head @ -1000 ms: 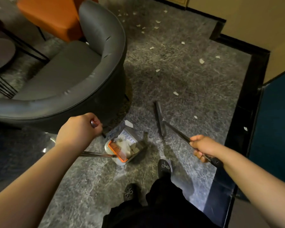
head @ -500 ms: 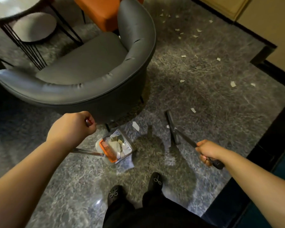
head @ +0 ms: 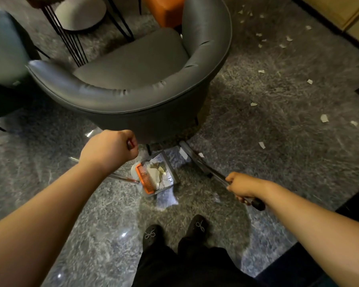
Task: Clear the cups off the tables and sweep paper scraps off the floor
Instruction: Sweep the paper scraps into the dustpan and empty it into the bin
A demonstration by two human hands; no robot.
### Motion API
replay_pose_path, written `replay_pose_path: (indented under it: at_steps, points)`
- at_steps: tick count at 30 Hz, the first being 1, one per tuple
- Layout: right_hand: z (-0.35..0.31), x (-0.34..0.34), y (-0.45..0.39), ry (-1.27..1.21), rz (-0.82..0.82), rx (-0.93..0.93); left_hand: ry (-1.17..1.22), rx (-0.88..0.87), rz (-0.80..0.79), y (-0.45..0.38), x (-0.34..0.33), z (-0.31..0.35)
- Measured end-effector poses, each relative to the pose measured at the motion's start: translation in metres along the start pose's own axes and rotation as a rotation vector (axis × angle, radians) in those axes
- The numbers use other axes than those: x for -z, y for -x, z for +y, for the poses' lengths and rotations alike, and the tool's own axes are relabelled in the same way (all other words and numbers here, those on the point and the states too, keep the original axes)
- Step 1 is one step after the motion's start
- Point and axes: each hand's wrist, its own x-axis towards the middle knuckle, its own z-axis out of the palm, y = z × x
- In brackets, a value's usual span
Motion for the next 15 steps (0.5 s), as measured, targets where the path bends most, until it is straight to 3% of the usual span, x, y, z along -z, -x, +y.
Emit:
replay_pose_path:
  at_steps: [8, 15]
  points:
    - [-0.007, -0.034, 0.009, 0.183, -0.021, 0.037, -0.029, -0.034, 0.011, 0.007, -0.005, -0.006]
    - [-0.005, -0.080, 0.015, -0.082, -0.049, 0.095, 0.008, -0.025, 0.012, 0.005, -0.004, -0.011]
